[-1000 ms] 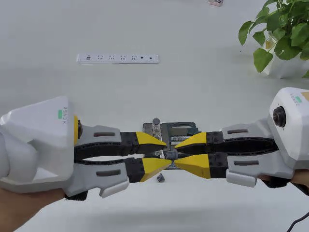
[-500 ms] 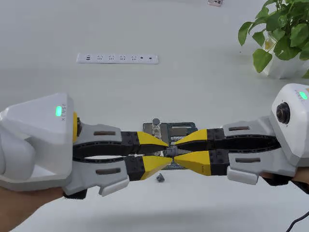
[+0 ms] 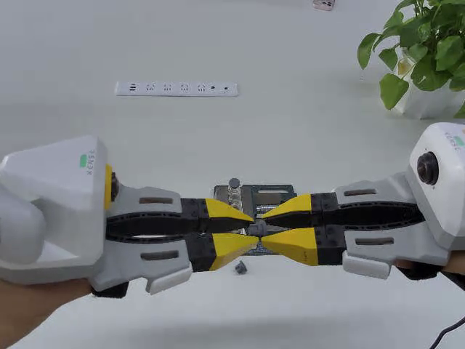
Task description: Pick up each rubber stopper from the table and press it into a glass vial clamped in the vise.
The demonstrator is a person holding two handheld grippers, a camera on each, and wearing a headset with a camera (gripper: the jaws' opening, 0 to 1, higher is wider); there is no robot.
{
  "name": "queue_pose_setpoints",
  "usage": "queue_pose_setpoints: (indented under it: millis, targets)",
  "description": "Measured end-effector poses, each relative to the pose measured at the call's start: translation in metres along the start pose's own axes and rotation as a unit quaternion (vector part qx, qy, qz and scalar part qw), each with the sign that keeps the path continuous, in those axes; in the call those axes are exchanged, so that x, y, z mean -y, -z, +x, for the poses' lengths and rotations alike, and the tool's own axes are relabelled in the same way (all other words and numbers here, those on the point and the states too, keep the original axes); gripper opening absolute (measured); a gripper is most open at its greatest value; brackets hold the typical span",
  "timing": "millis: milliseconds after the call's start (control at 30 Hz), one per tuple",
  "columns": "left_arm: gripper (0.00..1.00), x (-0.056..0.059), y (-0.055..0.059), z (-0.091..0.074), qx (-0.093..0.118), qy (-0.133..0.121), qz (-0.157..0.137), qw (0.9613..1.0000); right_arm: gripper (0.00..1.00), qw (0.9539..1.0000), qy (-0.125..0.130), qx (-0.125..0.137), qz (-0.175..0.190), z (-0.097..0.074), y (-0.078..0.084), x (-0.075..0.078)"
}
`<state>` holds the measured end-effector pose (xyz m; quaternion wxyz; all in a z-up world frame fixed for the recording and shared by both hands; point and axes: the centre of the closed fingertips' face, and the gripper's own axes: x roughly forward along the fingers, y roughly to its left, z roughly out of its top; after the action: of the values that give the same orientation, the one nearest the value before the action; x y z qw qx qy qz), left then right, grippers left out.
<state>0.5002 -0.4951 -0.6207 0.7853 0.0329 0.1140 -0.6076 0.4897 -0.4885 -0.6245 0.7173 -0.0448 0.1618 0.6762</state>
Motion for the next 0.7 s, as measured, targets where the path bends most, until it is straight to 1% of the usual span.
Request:
queue_pose_setpoints:
  millis: [67,333,433,700]
  targets:
    - [0.04,0.000,-0.002,-0.001,0.003,0.002,-0.003,1.0000,0.06,1.0000,-0.001,0.002,-0.002,-0.001,0.001,0.001]
    - [0.04,0.002,-0.010,-0.006,0.017,0.015,-0.029,0.9993,0.07,0.9999,-0.010,0.007,-0.006,-0.002,-0.010,-0.003]
    - [0.04,0.002,-0.014,-0.007,0.026,0.020,-0.039,0.9987,0.07,0.9998,-0.014,0.014,-0.003,-0.002,-0.015,-0.004]
    - [0.04,0.005,-0.018,-0.008,0.028,0.033,-0.044,0.9981,0.07,0.9996,-0.023,0.014,-0.005,-0.004,-0.020,-0.008]
